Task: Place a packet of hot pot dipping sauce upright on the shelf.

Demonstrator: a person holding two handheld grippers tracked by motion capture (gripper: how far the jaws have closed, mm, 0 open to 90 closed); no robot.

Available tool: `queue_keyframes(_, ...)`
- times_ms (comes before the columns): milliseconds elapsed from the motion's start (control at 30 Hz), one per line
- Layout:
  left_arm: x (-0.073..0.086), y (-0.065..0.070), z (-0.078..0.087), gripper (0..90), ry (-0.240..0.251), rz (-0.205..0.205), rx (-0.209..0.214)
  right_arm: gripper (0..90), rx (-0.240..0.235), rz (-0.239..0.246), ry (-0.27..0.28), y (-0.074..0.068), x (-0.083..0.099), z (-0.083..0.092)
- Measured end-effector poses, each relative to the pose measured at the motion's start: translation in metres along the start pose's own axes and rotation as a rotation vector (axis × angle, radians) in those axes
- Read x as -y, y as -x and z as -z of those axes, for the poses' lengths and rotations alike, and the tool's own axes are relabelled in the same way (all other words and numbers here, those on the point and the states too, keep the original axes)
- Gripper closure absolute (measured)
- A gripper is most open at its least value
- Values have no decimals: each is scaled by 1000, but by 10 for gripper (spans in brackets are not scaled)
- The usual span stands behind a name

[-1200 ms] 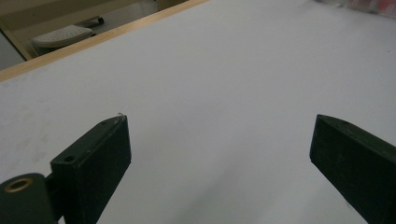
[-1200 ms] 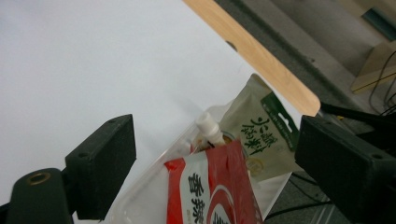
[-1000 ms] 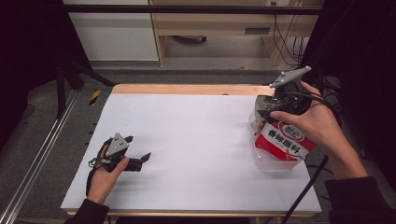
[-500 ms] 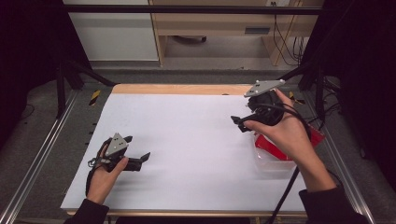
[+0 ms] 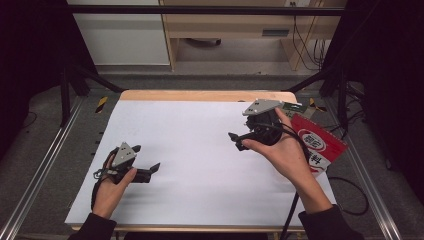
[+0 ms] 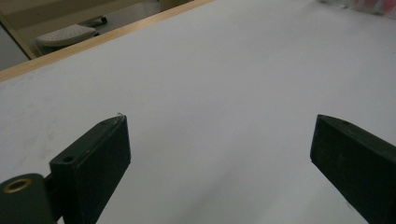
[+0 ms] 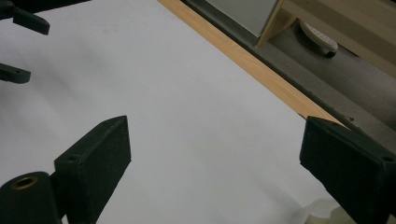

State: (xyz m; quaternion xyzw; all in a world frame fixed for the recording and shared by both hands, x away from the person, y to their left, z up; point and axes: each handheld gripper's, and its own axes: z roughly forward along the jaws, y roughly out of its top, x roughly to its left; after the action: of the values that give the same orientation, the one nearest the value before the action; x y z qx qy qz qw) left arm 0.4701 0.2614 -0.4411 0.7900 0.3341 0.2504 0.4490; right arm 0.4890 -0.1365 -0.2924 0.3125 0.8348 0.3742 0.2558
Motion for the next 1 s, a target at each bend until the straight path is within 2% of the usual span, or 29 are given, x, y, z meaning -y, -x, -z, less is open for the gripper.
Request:
queue_keyframes(100, 0, 0, 0, 48, -2, 0, 0, 90, 3, -25, 19, -3, 5, -8)
queue_keyframes(500, 1, -3, 0, 44, -5, 7, -2, 83, -25, -91, 31, -12, 30, -45)
queue_keyframes(700, 1, -3, 0, 44, -7, 7, 0, 73, -32, -122, 13, -16, 45, -58)
queue_keyframes(1000, 2, -2, -1, 45, -10, 8, 4, 64, -14, -156, -9, -19, 65, -69)
